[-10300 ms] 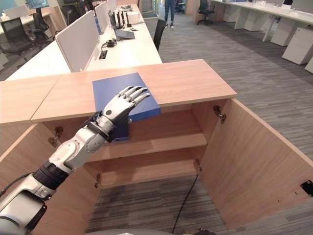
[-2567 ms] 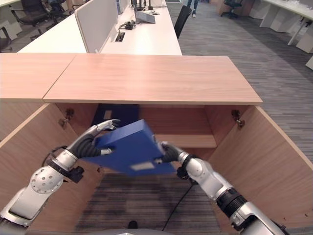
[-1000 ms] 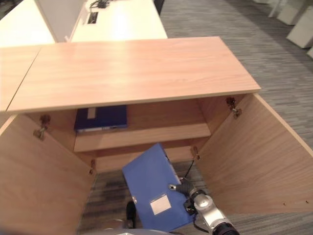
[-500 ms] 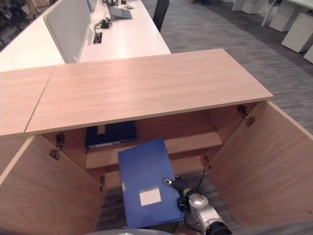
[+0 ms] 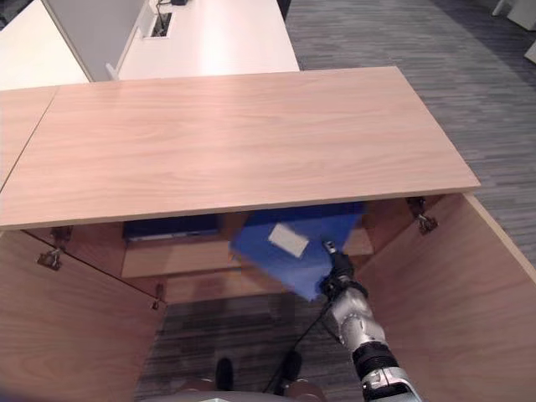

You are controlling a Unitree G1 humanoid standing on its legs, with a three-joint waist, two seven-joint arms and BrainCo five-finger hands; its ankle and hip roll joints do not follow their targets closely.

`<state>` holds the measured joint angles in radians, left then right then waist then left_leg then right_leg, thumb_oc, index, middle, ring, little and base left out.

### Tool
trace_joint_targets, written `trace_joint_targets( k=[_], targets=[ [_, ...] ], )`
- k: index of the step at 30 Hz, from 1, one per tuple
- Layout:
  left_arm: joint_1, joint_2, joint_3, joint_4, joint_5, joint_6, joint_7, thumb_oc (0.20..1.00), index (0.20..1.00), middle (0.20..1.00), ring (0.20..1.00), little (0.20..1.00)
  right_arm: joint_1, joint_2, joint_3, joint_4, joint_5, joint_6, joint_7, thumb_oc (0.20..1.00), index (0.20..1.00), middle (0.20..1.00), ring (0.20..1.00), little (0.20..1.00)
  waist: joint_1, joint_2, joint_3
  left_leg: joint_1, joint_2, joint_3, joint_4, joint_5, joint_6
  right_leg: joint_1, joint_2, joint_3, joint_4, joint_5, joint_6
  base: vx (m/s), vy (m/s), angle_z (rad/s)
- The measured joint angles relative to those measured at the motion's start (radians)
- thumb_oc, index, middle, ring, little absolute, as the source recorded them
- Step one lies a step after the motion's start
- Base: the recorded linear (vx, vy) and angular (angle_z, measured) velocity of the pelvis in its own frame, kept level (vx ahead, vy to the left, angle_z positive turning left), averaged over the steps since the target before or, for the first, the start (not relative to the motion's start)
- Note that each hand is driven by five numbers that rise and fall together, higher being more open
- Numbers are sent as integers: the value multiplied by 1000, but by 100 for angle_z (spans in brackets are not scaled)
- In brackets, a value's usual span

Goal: Put the empty folder in the office cabinet

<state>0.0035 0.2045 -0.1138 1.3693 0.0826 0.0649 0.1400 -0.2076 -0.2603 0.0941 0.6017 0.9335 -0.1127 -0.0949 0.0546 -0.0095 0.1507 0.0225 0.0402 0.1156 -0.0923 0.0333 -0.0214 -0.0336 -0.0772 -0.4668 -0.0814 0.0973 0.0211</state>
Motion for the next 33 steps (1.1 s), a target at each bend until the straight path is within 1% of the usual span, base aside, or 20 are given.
trace_joint_targets(
  k=[3, 5, 8, 9, 10, 11, 13, 14, 15, 16, 17, 18, 19, 21, 22, 23, 27, 29, 30, 33],
  targets=[
    [-6, 6, 6, 0, -39, -2, 13, 1000, 1000, 1000, 1000, 1000, -27, 1, -11, 31, 21, -11, -23, 200, 200, 200, 200, 200, 6, 6, 12, -21, 5, -15, 0, -7, -11, -21, 1, -9, 10, -11, 3, 84, -206, 10],
    [-7, 7, 30, 0, -63, -3, 26, 1000, 1000, 1000, 1000, 1000, -43, 3, -12, 40, 32, -12, -33, 200, 200, 200, 200, 200, 10, 11, 35, -32, 11, -16, 0, -13, -20, -53, -3, -9, 60, -36, -2, -29, -145, 3],
    [-21, 15, 36, -3, -113, -2, 44, 1000, 1000, 1000, 1000, 1000, -74, 4, -10, 41, 64, -26, -42, 200, 200, 200, 200, 200, 19, 9, 87, -89, 16, -18, 57, -6, -24, -114, -17, -16, 131, -69, -22, -145, -153, 13],
    [-34, 15, 36, -2, -119, -2, 48, 1000, 1000, 1000, 1000, 1000, -81, 5, -12, 42, 69, -36, -47, 200, 200, 200, 200, 200, 24, 7, 107, -119, 16, -20, 96, -8, -26, -128, -21, -17, 149, -78, -22, -174, -112, 27],
    [-56, 16, 32, -3, -134, -5, 57, 1000, 1000, 1000, 1000, 1000, -94, 6, -22, 46, 79, -50, -51, 200, 200, 200, 200, 200, 24, 1, 128, -179, 10, -23, 188, -22, -35, -150, -48, -25, 181, -90, -41, -83, -22, 56],
    [-89, 9, 28, -6, -157, -8, 69, 1000, 1000, 1000, 1000, 1000, -116, 1, -35, 50, 101, -61, -66, 200, 200, 200, 200, 200, 22, 2, 165, -260, 1, -24, 312, -21, -37, -162, -72, -45, 215, -105, -48, -95, 15, 57],
    [-110, -7, 7, -7, -178, -20, 78, 1000, 1000, 1000, 1000, 1000, -162, -1, -53, 66, 135, -71, -88, 200, 200, 200, 200, 200, 34, 24, 198, -328, 7, -3, 412, -19, -40, -186, -89, -54, 270, -134, -64, -64, 165, 43],
    [-84, -2, -11, -88, -185, -28, 70, 1000, 1000, 1000, 1000, 1000, -211, -1, -78, 67, 162, -93, -99, 200, 200, 200, 200, 200, 36, 53, 214, -365, 13, 76, 426, -59, 1, -246, -136, -71, 352, -179, -69, -39, 200, 31],
    [-70, 1, -21, -119, -185, -32, 71, 1000, 1000, 1000, 1000, 1000, -251, -3, -93, 71, 174, -101, -108, 200, 200, 200, 200, 200, 36, 77, 228, -367, 17, 89, 420, -73, 15, -272, -148, -67, 393, -192, -70, -80, 218, 25],
    [-69, 1, -39, -122, -185, -33, 71, 1000, 1000, 1000, 1000, 1000, -289, -14, -110, 75, 187, -109, -116, 200, 200, 200, 200, 200, 32, 103, 236, -361, 22, 88, 399, -74, 17, -300, -154, -56, 431, -210, -68, -76, 99, -7],
    [-64, -1, -47, -113, -185, -32, 72, 1000, 1000, 1000, 1000, 1000, -314, -14, -118, 76, 189, -118, -122, 200, 200, 200, 200, 200, 37, 128, 230, -340, 29, 84, 345, -84, 12, -341, -155, -39, 482, -228, -64, -83, 134, -9],
    [-67, 6, -48, -113, -184, -29, 71, 1000, 1000, 1000, 1000, 1000, -339, -6, -115, 80, 193, -124, -124, 200, 200, 200, 200, 200, 40, 128, 239, -345, 13, 86, 331, -84, 4, -374, -177, -26, 527, -243, -63, -18, 54, -6],
    [-70, 18, -65, -114, -184, -32, 70, 1000, 1000, 1000, 1000, 1000, -368, -6, -119, 84, 210, -127, -128, 200, 200, 200, 200, 200, 40, 122, 240, -385, 0, 95, 369, -93, 20, -425, -208, -3, 589, -262, -65, -11, 51, 9],
    [-85, 27, -77, -116, -184, -36, 70, 1000, 1000, 1000, 1000, 1000, -426, -13, -134, 107, 228, -132, -138, 200, 200, 200, 200, 200, 45, 126, 244, -472, -9, 97, 472, -134, 35, -505, -245, 18, 684, -286, -70, -31, 41, 13],
    [-85, 34, -84, -115, -185, -41, 70, 1000, 1000, 1000, 1000, 1000, -440, -11, -134, 108, 238, -141, -148, 200, 200, 200, 200, 200, 54, 126, 244, -520, -12, 93, 542, -156, 39, -544, -266, 28, 736, -302, -82, -43, 56, 19],
    [-85, 35, -85, -113, -184, -42, 70, 1000, 1000, 1000, 1000, 1000, -468, -21, -142, 108, 255, -152, -151, 200, 200, 200, 200, 200, 67, 126, 244, -581, -11, 89, 626, -197, 46, -597, -288, 45, 805, -332, -91, -35, 55, 20],
    [-80, 34, -88, -110, -184, -42, 67, 1000, 1000, 1000, 1000, 1000, -516, -50, -139, 103, 268, -180, -151, 200, 200, 200, 200, 200, 75, 126, 236, -690, -1, 87, 765, -254, 60, -694, -312, 75, 910, -368, -105, -28, 37, 3],
    [-80, 35, -89, -109, -184, -42, 67, 1000, 1000, 1000, 1000, 1000, -528, -64, -140, 100, 268, -198, -148, 200, 200, 200, 200, 200, 80, 127, 232, -740, 6, 89, 827, -276, 62, -742, -315, 92, 952, -379, -102, -42, 38, -11],
    [-79, 35, -90, -109, -183, -43, 67, 1000, 1000, 1000, 1000, 1000, -530, -84, -141, 95, 277, -213, -149, 200, 200, 200, 200, 200, 82, 129, 215, -808, 15, 92, 889, -294, 71, -806, -320, 107, 997, -386, -106, -47, 44, -11],
    [-79, 36, -91, -110, -183, -42, 67, 1000, 1000, 1000, 1000, 1000, -534, -90, -162, 94, 307, -239, -153, 200, 200, 200, 200, 200, 73, 129, 213, -883, 22, 95, 966, -315, 77, -883, -330, 130, 1061, -395, -110, -17, 16, -5]
  ],
)
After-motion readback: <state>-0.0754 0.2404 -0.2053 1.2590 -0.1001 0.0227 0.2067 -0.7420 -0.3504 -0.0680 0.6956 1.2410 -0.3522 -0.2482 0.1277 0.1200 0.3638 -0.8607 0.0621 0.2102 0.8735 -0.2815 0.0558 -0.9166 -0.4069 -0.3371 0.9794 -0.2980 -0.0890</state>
